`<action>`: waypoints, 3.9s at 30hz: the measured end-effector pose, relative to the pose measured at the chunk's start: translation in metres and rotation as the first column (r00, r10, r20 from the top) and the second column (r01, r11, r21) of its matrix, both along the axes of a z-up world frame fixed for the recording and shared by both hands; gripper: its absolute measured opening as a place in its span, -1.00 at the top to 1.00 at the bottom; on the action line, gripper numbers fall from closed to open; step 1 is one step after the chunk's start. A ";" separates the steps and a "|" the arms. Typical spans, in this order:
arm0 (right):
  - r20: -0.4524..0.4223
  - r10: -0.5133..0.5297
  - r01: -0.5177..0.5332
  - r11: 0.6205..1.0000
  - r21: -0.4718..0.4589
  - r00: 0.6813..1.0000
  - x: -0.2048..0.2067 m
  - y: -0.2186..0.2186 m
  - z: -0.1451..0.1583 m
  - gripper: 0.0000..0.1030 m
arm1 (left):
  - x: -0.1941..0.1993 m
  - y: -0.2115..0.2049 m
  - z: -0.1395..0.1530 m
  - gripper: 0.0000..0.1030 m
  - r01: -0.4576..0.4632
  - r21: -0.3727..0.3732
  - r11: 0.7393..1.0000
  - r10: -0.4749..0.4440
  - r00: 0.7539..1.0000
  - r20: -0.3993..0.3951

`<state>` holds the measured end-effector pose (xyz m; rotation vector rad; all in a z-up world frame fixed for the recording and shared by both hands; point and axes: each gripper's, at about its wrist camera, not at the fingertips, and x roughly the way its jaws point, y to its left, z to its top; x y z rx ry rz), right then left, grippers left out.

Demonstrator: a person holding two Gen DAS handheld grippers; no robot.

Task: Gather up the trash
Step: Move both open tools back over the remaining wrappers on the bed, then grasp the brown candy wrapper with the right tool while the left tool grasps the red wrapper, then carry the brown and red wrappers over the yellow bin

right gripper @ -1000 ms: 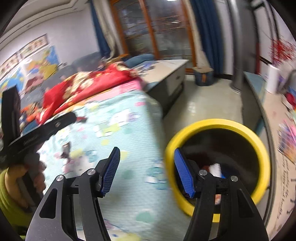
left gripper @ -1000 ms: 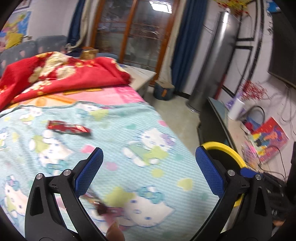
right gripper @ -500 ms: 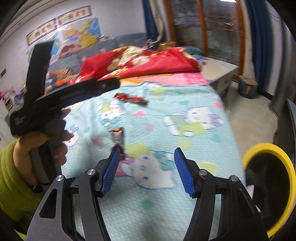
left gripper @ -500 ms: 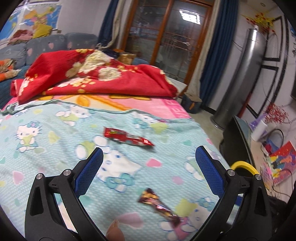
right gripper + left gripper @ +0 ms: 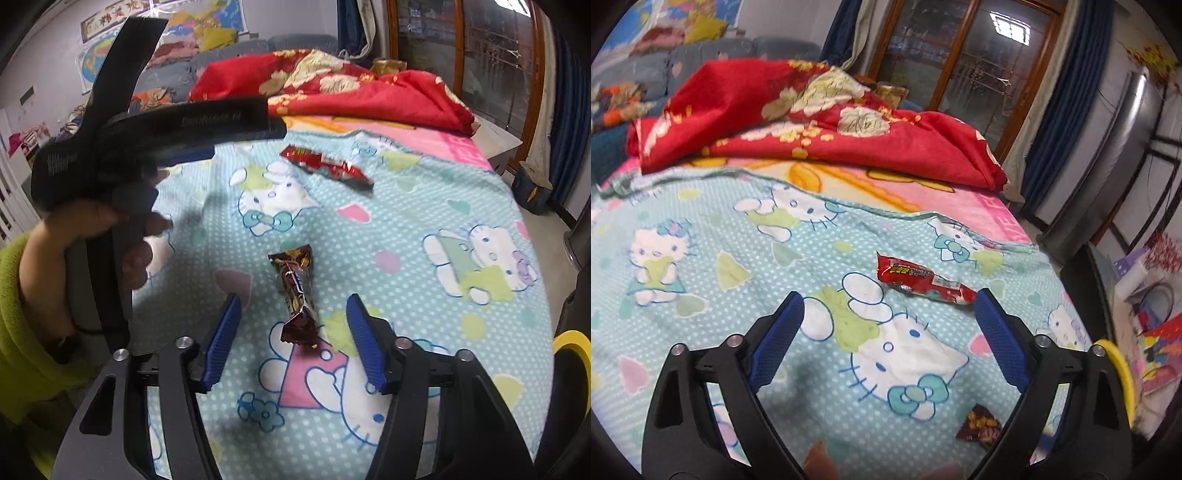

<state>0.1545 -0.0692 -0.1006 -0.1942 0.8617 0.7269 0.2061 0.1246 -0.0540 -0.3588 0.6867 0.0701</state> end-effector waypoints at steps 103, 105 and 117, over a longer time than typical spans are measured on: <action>0.087 -0.693 0.664 0.714 0.222 0.716 -0.025 -0.301 0.043 0.64 | -0.013 -0.267 0.048 0.91 0.582 -0.005 0.813 -0.580 0.810 0.085; 0.077 -0.704 0.677 0.703 0.218 0.706 -0.025 -0.307 0.039 0.64 | -0.017 -0.278 0.046 0.91 0.601 -0.001 0.799 -0.600 0.797 0.078; -0.022 -0.754 0.744 0.642 0.184 0.656 -0.032 -0.346 0.008 0.63 | -0.030 -0.336 0.023 0.91 0.721 0.016 0.693 -0.721 0.692 0.048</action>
